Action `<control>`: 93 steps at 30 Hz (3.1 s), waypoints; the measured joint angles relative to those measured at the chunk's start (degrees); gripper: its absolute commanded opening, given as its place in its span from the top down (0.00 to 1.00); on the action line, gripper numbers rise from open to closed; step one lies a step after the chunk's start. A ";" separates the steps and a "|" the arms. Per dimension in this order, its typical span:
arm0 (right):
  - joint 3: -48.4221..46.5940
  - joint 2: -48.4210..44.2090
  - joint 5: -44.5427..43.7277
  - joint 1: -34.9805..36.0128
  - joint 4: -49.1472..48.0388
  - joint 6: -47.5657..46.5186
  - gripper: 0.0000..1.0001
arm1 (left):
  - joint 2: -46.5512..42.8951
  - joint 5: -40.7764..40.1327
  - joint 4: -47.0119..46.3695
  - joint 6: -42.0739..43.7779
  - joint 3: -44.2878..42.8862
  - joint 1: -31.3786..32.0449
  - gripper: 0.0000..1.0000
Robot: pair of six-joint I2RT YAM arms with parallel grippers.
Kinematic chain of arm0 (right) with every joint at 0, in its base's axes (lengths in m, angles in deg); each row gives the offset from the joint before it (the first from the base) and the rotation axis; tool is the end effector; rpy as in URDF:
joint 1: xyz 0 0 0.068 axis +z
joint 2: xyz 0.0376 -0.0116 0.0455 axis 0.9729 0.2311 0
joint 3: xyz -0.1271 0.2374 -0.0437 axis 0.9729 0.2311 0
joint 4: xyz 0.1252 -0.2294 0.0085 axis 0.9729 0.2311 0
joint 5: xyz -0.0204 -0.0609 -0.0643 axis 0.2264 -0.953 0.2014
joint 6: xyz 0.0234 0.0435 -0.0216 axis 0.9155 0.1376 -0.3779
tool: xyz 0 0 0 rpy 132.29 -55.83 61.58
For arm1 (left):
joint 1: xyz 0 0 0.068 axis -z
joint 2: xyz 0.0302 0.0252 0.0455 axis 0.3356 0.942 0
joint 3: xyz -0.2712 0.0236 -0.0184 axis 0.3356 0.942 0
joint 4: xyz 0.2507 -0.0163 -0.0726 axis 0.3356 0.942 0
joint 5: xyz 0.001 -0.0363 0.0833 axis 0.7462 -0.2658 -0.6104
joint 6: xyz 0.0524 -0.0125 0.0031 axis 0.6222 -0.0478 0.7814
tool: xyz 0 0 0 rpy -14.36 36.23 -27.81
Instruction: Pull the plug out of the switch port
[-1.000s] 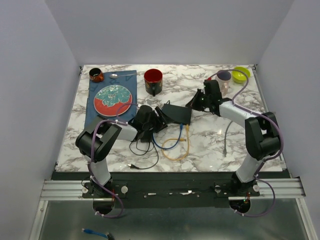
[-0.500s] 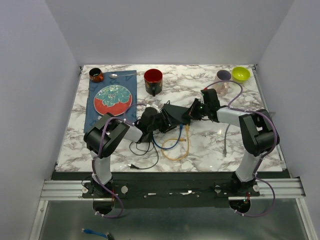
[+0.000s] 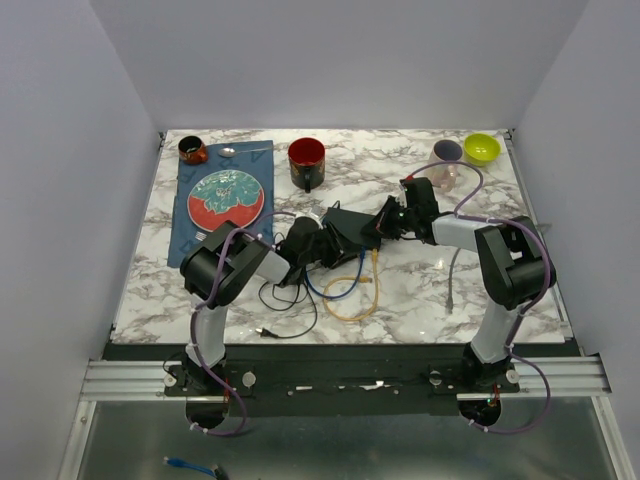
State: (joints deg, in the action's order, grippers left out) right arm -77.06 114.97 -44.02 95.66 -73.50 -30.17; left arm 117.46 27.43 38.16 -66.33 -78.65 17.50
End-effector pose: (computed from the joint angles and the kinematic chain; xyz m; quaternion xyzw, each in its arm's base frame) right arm 0.3477 0.1347 0.1473 0.1287 0.8919 0.3662 0.2322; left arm 0.2852 -0.2296 0.1027 -0.1759 0.8167 -0.5129 0.1977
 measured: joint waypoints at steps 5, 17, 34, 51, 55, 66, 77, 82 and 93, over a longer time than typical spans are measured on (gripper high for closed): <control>0.00 0.42 0.26 0.00 -0.79 0.35 0.99 | 1.42 -0.07 -0.52 -1.22 -1.57 0.07 0.57; 0.00 0.74 0.48 0.00 -1.62 0.79 0.99 | 1.55 -3.63 4.55 -1.90 -3.87 1.42 0.65; 0.00 0.74 0.48 0.00 -1.66 0.79 0.99 | -0.20 -10.67 8.04 -7.52 -3.93 4.39 0.59; 0.24 0.74 0.48 0.00 -2.19 0.81 0.99 | -1.62 -16.11 10.97 -11.58 -3.96 5.03 0.61; 0.24 0.74 0.48 0.00 -2.23 0.81 0.99 | -1.60 -16.11 10.95 -11.93 -4.07 5.03 0.64; 0.46 0.74 0.48 0.00 -2.64 0.85 0.99 | -0.74 -16.04 10.75 -12.52 -4.85 5.03 0.78; 2.45 -1.03 -0.35 0.00 -3.32 1.03 0.99 | -0.52 -16.02 9.99 -12.48 -4.85 4.98 1.00; 5.70 -7.30 -5.07 0.24 1.29 -0.15 0.99 | -0.28 -15.85 9.05 -12.39 -4.70 4.90 1.00; 7.17 -16.85 -12.79 3.04 10.14 -5.05 0.99 | 0.11 -15.02 6.56 -12.33 -3.63 4.48 1.00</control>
State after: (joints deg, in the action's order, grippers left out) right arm -69.89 98.11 -56.80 98.70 -63.36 -35.22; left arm 117.57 12.41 44.72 -78.66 -82.28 21.98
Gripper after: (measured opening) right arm 0.011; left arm 0.187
